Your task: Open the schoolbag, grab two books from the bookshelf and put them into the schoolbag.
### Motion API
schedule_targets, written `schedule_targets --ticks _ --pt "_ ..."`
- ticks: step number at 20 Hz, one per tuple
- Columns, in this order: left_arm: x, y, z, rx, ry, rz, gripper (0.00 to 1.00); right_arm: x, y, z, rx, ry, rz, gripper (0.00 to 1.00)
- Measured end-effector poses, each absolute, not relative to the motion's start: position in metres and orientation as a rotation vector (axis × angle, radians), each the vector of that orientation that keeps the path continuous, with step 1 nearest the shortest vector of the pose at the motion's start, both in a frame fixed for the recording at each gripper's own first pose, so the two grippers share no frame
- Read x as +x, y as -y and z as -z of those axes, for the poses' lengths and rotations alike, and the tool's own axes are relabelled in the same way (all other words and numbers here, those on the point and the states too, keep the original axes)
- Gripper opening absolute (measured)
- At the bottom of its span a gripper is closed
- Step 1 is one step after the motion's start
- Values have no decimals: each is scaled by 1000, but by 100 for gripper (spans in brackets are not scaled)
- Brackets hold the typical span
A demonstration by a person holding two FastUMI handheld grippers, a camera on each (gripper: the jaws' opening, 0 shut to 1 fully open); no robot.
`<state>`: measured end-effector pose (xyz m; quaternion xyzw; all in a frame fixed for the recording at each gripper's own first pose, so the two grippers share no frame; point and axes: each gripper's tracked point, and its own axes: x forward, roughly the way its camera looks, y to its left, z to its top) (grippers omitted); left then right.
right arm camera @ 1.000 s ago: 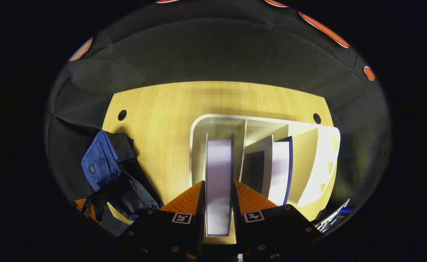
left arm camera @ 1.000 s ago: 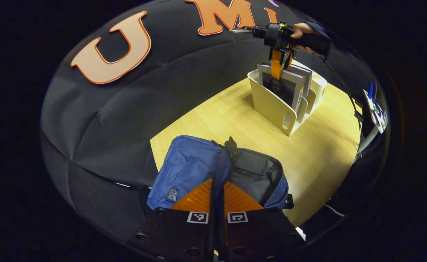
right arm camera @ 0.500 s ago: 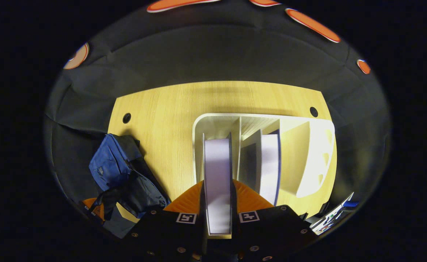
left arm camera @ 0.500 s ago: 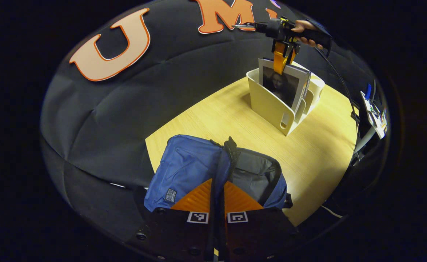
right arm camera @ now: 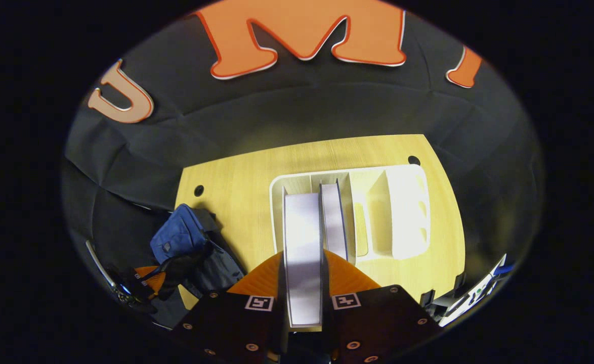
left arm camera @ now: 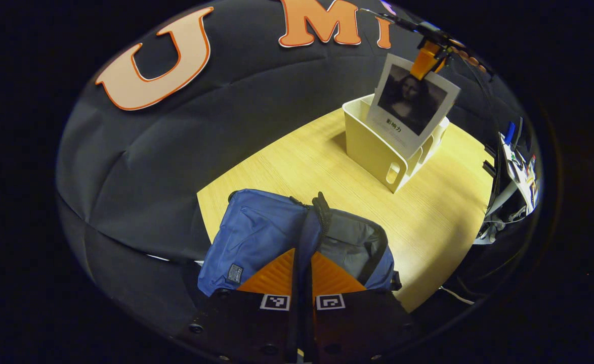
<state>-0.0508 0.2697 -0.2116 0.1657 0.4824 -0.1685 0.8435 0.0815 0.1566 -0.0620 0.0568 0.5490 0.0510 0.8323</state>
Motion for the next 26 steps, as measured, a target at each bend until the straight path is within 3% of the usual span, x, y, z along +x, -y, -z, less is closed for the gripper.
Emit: schedule_targets --ticks 11,26 --pt "-45 -277 207 299 -1047 333 5 23 -174 29 452 -1050 -226 24" --pt "-38 -267 203 168 -1051 255 5 -72 -303 140 846 -1186 -345 23"
